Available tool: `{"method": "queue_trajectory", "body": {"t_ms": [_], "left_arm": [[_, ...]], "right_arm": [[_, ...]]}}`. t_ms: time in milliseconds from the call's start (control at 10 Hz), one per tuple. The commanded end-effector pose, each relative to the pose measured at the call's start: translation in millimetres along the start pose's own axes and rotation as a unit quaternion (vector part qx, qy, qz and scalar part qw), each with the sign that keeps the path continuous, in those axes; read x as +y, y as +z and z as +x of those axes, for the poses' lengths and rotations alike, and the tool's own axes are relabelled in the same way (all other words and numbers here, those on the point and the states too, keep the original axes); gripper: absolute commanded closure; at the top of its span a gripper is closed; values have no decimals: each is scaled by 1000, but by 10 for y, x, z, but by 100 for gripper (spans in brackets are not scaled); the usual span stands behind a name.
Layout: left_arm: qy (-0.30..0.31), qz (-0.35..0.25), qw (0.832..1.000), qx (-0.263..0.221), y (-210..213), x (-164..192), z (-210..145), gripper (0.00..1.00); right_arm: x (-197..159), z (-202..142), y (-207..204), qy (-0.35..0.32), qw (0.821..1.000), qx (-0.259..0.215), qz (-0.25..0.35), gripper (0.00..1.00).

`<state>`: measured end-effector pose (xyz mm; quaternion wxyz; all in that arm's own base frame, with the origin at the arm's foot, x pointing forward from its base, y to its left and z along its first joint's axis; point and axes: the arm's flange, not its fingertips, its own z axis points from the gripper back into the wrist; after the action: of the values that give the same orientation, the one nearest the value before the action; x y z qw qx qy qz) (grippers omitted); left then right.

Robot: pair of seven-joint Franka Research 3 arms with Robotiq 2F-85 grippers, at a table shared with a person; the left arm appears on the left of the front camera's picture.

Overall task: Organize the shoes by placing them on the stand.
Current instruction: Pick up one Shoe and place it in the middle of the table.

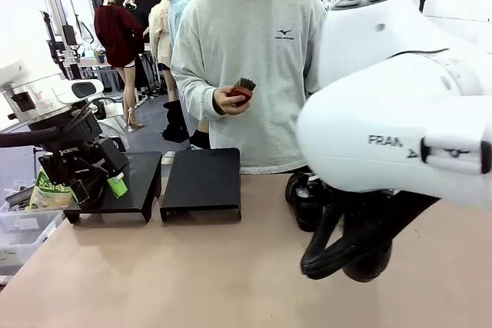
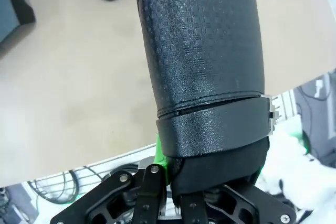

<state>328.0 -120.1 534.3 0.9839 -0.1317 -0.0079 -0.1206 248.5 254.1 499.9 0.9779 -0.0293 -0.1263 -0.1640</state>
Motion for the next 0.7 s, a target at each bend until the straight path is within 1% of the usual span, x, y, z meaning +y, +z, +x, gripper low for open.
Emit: {"method": "queue_trajectory", "body": {"t_ms": [0, 100, 300, 500, 600], "left_arm": [[-10, -13, 1000, -6, -23, 29, -12, 0], [-10, -13, 1000, -6, -23, 29, -12, 0], [-10, -13, 1000, -6, -23, 29, -12, 0], [-10, -13, 1000, -6, -23, 29, -12, 0], [-10, -13, 1000, -6, -23, 29, -12, 0]], "right_arm": [[335, 152, -82, 8, 999, 36, 5, 100], [513, 159, -140, 35, 999, 37, 10, 100], [816, 172, -231, 58, 998, 39, 4, 100], [1093, 170, -389, 84, 995, 54, 0, 100], [1173, 155, -480, 94, 994, 62, -3, 100]]}}
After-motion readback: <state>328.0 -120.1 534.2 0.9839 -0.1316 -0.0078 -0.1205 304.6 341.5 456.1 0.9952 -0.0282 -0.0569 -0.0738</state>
